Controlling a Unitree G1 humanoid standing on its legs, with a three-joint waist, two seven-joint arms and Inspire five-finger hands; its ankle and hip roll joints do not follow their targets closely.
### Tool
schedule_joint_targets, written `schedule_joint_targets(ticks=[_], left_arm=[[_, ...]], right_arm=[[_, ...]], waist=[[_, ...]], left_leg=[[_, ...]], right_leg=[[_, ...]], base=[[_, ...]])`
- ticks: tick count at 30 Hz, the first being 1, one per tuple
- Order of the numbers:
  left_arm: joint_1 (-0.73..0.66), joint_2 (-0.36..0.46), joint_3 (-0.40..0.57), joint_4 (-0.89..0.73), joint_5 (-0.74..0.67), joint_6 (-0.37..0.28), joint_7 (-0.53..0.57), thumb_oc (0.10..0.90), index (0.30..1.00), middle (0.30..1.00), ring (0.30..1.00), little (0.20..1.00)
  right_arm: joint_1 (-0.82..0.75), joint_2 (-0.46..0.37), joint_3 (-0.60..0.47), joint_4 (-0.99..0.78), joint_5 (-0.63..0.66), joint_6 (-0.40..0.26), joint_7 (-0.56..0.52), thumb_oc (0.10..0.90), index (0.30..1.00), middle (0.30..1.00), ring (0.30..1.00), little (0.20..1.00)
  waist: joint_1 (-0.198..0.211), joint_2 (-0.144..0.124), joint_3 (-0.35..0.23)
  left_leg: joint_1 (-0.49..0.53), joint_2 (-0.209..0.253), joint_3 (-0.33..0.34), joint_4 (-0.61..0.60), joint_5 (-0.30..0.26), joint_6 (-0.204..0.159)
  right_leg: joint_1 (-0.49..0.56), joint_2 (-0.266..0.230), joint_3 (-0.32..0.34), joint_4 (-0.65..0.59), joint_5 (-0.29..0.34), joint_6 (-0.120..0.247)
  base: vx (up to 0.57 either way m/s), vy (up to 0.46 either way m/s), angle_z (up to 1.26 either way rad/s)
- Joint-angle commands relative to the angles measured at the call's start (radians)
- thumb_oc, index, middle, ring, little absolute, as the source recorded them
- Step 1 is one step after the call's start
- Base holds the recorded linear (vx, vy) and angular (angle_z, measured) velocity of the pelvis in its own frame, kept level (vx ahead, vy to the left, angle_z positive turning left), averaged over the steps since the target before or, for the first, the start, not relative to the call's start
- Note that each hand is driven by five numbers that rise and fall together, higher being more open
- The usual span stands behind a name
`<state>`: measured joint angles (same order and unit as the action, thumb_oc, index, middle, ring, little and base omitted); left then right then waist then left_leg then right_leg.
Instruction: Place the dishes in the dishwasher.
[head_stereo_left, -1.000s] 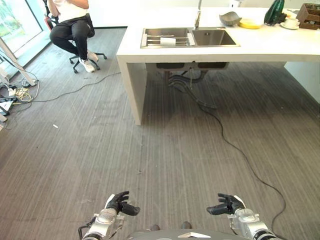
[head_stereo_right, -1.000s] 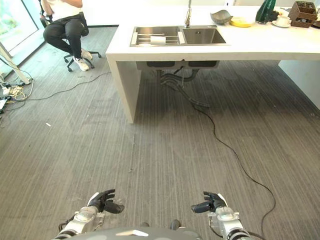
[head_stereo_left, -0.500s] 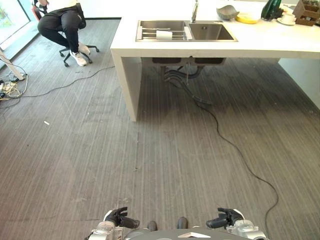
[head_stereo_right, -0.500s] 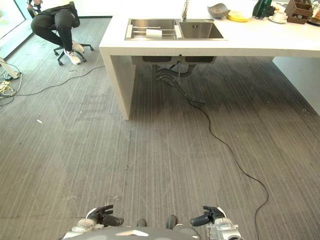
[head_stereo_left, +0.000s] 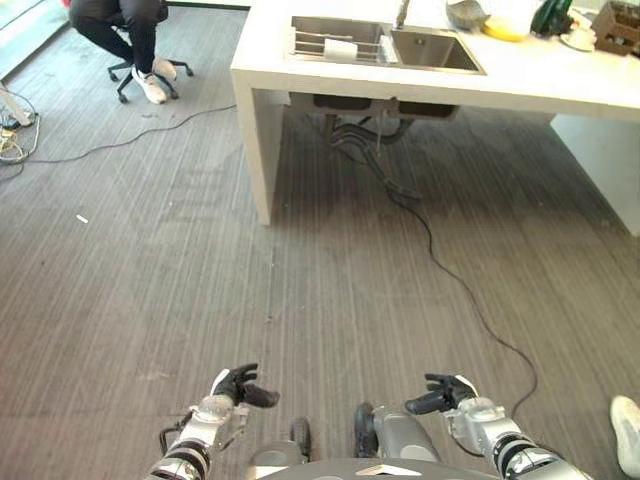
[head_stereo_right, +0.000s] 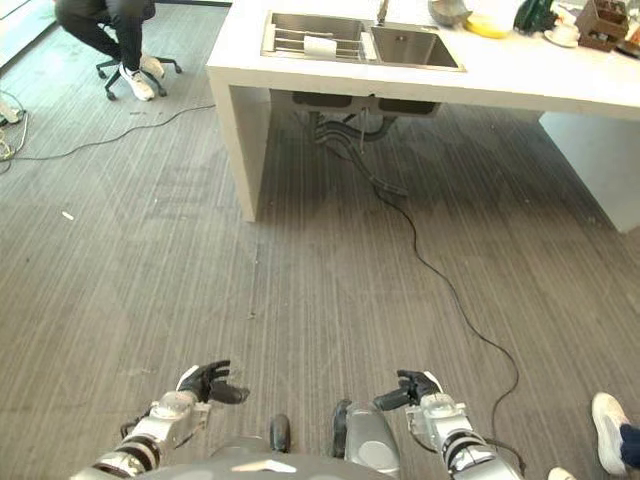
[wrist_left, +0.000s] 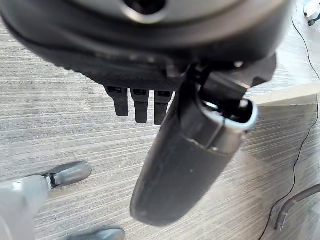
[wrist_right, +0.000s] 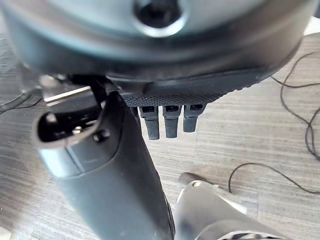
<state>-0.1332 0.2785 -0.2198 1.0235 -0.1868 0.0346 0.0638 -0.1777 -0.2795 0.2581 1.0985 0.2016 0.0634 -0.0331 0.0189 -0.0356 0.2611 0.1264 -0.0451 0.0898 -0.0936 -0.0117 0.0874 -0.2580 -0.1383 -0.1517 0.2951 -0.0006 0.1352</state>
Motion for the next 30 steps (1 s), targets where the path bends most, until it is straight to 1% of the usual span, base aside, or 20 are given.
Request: schedule_joint_targets(ticks=[1, 2, 3, 5, 7, 11, 12, 14, 16, 17, 18, 20, 21, 22, 24, 26, 27, 28, 29, 30], left_arm=[[-0.043, 0.011, -0.04, -0.049, -0.014, -0.027, 0.01, 0.8, 0.9, 0.9, 0.9, 0.9], [-0.048, 0.011, -0.04, -0.053, -0.02, -0.028, 0.01, 0.8, 0.9, 0.9, 0.9, 0.9], [-0.048, 0.011, -0.04, -0.053, -0.021, -0.028, 0.01, 0.8, 0.9, 0.9, 0.9, 0.9], [-0.042, 0.013, -0.032, -0.062, -0.024, -0.029, 0.01, 0.8, 0.9, 0.9, 0.9, 0.9], [-0.041, 0.015, -0.033, -0.065, -0.019, -0.029, 0.008, 0.8, 0.9, 0.9, 0.9, 0.9], [-0.006, 0.012, -0.01, -0.081, -0.036, -0.025, 0.005, 0.8, 0.9, 0.9, 0.9, 0.9], [0.01, 0.015, -0.004, -0.097, -0.047, -0.022, 0.003, 0.8, 0.9, 0.9, 0.9, 0.9], [0.017, 0.019, -0.001, -0.105, -0.048, -0.022, 0.001, 0.8, 0.9, 0.9, 0.9, 0.9], [0.023, 0.032, 0.002, -0.129, -0.043, -0.022, -0.002, 0.8, 0.9, 0.9, 0.9, 0.9], [0.024, 0.04, 0.003, -0.145, -0.041, -0.019, -0.006, 0.8, 0.9, 0.9, 0.9, 0.9], [0.023, 0.058, 0.006, -0.194, -0.049, -0.011, -0.005, 0.8, 0.9, 0.9, 0.9, 0.9], [0.023, 0.058, 0.006, -0.194, -0.049, -0.011, -0.005, 0.8, 0.9, 0.9, 0.9, 0.9], [0.014, 0.068, 0.009, -0.244, -0.07, -0.011, -0.003, 0.8, 0.9, 0.9, 0.9, 0.9], [0.007, 0.076, 0.007, -0.267, -0.076, -0.011, -0.001, 0.8, 0.9, 0.9, 0.9, 0.9], [0.001, 0.074, 0.012, -0.292, -0.101, -0.015, -0.003, 0.8, 0.9, 0.9, 0.9, 0.9], [0.019, 0.078, 0.041, -0.337, -0.124, -0.022, 0.001, 0.8, 0.9, 0.9, 0.9, 0.9], [0.026, 0.081, 0.047, -0.351, -0.134, -0.029, -0.003, 0.8, 0.9, 0.9, 0.9, 0.9], [0.042, 0.092, 0.066, -0.377, -0.141, -0.039, -0.004, 0.8, 0.9, 0.9, 0.9, 0.9], [0.044, 0.093, 0.066, -0.378, -0.141, -0.038, -0.004, 0.8, 0.9, 0.9, 0.9, 0.9], [0.055, 0.1, 0.076, -0.393, -0.144, -0.042, -0.006, 0.8, 0.9, 0.9, 0.9, 0.9]], right_arm=[[-0.062, -0.065, -0.023, -0.006, 0.061, -0.019, -0.026, 0.8, 0.9, 0.9, 0.9, 0.9], [-0.059, -0.066, -0.033, 0.0, 0.07, -0.018, -0.03, 0.8, 0.9, 0.9, 0.9, 0.9], [-0.059, -0.066, -0.033, 0.0, 0.07, -0.019, -0.03, 0.8, 0.9, 0.9, 0.9, 0.9], [-0.04, -0.059, -0.053, 0.036, 0.077, -0.012, -0.026, 0.8, 0.9, 0.9, 0.9, 0.9], [-0.027, -0.057, -0.056, 0.046, 0.073, -0.01, -0.02, 0.8, 0.9, 0.9, 0.9, 0.9], [0.023, -0.06, -0.072, 0.077, 0.061, -0.011, 0.0, 0.8, 0.9, 0.9, 0.9, 0.9], [0.034, -0.065, -0.072, 0.078, 0.06, -0.013, 0.006, 0.8, 0.9, 0.9, 0.9, 0.9], [0.039, -0.066, -0.07, 0.078, 0.057, -0.014, 0.009, 0.8, 0.9, 0.9, 0.9, 0.9], [0.043, -0.076, -0.066, 0.076, 0.048, -0.013, 0.011, 0.8, 0.9, 0.9, 0.9, 0.9], [0.047, -0.079, -0.068, 0.073, 0.046, -0.011, 0.014, 0.8, 0.9, 0.9, 0.9, 0.9], [0.059, -0.094, -0.074, 0.058, 0.048, -0.012, 0.011, 0.8, 0.9, 0.9, 0.9, 0.9], [0.059, -0.094, -0.074, 0.058, 0.048, -0.012, 0.011, 0.8, 0.9, 0.9, 0.9, 0.9], [0.063, -0.108, -0.087, 0.041, 0.059, -0.012, 0.001, 0.8, 0.9, 0.9, 0.9, 0.9], [0.063, -0.113, -0.092, 0.04, 0.062, -0.011, -0.006, 0.8, 0.9, 0.9, 0.9, 0.9], [0.066, -0.11, -0.091, 0.046, 0.063, -0.008, -0.004, 0.8, 0.9, 0.9, 0.9, 0.9], [0.069, -0.108, -0.091, 0.048, 0.056, -0.008, 0.006, 0.8, 0.9, 0.9, 0.9, 0.9], [0.071, -0.106, -0.093, 0.05, 0.054, -0.01, 0.01, 0.8, 0.9, 0.9, 0.9, 0.9], [0.075, -0.101, -0.091, 0.055, 0.05, -0.016, 0.016, 0.8, 0.9, 0.9, 0.9, 0.9], [0.075, -0.1, -0.091, 0.056, 0.05, -0.017, 0.017, 0.8, 0.9, 0.9, 0.9, 0.9], [0.076, -0.096, -0.09, 0.061, 0.046, -0.02, 0.017, 0.8, 0.9, 0.9, 0.9, 0.9]], waist=[[-0.007, 0.008, 0.003], [-0.022, 0.01, 0.008], [-0.022, 0.014, 0.008], [-0.033, 0.015, -0.001], [-0.033, 0.01, -0.017], [-0.047, 0.039, -0.09], [-0.045, 0.053, -0.101], [-0.043, 0.058, -0.106], [-0.036, 0.068, -0.11], [-0.032, 0.064, -0.108], [-0.017, 0.044, -0.088], [-0.018, 0.044, -0.089], [0.001, 0.018, -0.054], [0.012, 0.009, -0.044], [0.041, 0.024, -0.041], [0.082, 0.035, -0.046], [0.092, 0.038, -0.055], [0.123, 0.049, -0.061], [0.126, 0.045, -0.058], [0.147, 0.057, -0.061]], left_leg=[[0.049, 0.01, -0.108, 0.006, -0.073, -0.06], [0.062, 0.012, -0.125, 0.006, -0.087, -0.066], [0.064, 0.016, -0.126, 0.006, -0.09, -0.066], [0.103, 0.02, -0.158, 0.006, -0.13, -0.074], [0.113, 0.018, -0.171, 0.006, -0.145, -0.076], [0.148, 0.083, -0.214, 0.052, -0.188, -0.098], [0.126, 0.106, -0.223, 0.141, -0.154, -0.114], [0.116, 0.114, -0.226, 0.179, -0.136, -0.121], [0.085, 0.126, -0.224, 0.303, -0.052, -0.14], [0.053, 0.129, -0.22, 0.391, -0.01, -0.144], [-0.059, 0.117, -0.228, 0.643, 0.104, -0.145], [-0.061, 0.117, -0.229, 0.644, 0.103, -0.145], [-0.172, 0.102, -0.2, 0.83, 0.138, -0.135], [-0.235, 0.101, -0.183, 0.878, 0.13, -0.131], [-0.306, 0.059, -0.165, 0.829, 0.06, -0.121], [-0.358, -0.019, -0.161, 0.678, 0.02, -0.115], [-0.374, -0.019, -0.15, 0.555, 0.023, -0.118], [-0.391, -0.024, -0.11, 0.359, 0.055, -0.118], [-0.381, -0.027, -0.105, 0.349, 0.057, -0.117], [-0.411, -0.035, -0.106, 0.284, 0.11, -0.124]], right_leg=[[-0.001, 0.019, 0.037, -0.116, 0.096, 0.046], [-0.019, 0.02, 0.06, -0.174, 0.12, 0.053], [-0.015, 0.023, 0.058, -0.178, 0.121, 0.053], [-0.033, 0.01, 0.057, -0.258, 0.171, 0.066], [-0.016, 0.002, 0.042, -0.275, 0.175, 0.065], [0.002, 0.034, 0.026, -0.21, 0.139, 0.027], [0.021, 0.054, 0.008, -0.177, 0.094, 0.005], [0.031, 0.065, 0.002, -0.163, 0.072, -0.005], [0.078, 0.09, -0.007, -0.151, 0.026, -0.031], [0.102, 0.097, -0.005, -0.148, 0.007, -0.044], [0.165, 0.105, 0.013, -0.161, -0.017, -0.078], [0.165, 0.105, 0.012, -0.161, -0.017, -0.078], [0.216, 0.097, 0.022, -0.182, -0.027, -0.099], [0.24, 0.094, 0.023, -0.189, -0.037, -0.108], [0.286, 0.108, 0.033, -0.201, -0.061, -0.107], [0.328, 0.124, 0.065, -0.229, -0.076, -0.088], [0.344, 0.13, 0.067, -0.244, -0.086, -0.079], [0.397, 0.15, 0.081, -0.274, -0.105, -0.075], [0.403, 0.145, 0.084, -0.276, -0.106, -0.074], [0.434, 0.167, 0.098, -0.294, -0.111, -0.078]], base=[[0.33, -0.115, 0.07], [0.13, -0.038, 0.23], [0.34, -0.108, 0.37], [0.38, -0.125, 0.35], [0.29, -0.111, 0.29], [0.45, -0.227, 0.59], [0.44, -0.276, 0.61], [0.26, -0.165, 0.16], [0.27, -0.192, -0.26], [0.41, -0.363, -0.42], [0.29, -0.276, -0.31], [0.16, -0.198, 0.02], [0.21, -0.267, 0.1], [0.3, -0.276, 0.18], [0.32, -0.036, -0.13], [0.41, 0.024, -0.5], [0.54, 0.016, -0.57], [0.39, 0.003, -0.57], [0.4, 0.002, -0.44], [0.4, 0.01, -0.53]])
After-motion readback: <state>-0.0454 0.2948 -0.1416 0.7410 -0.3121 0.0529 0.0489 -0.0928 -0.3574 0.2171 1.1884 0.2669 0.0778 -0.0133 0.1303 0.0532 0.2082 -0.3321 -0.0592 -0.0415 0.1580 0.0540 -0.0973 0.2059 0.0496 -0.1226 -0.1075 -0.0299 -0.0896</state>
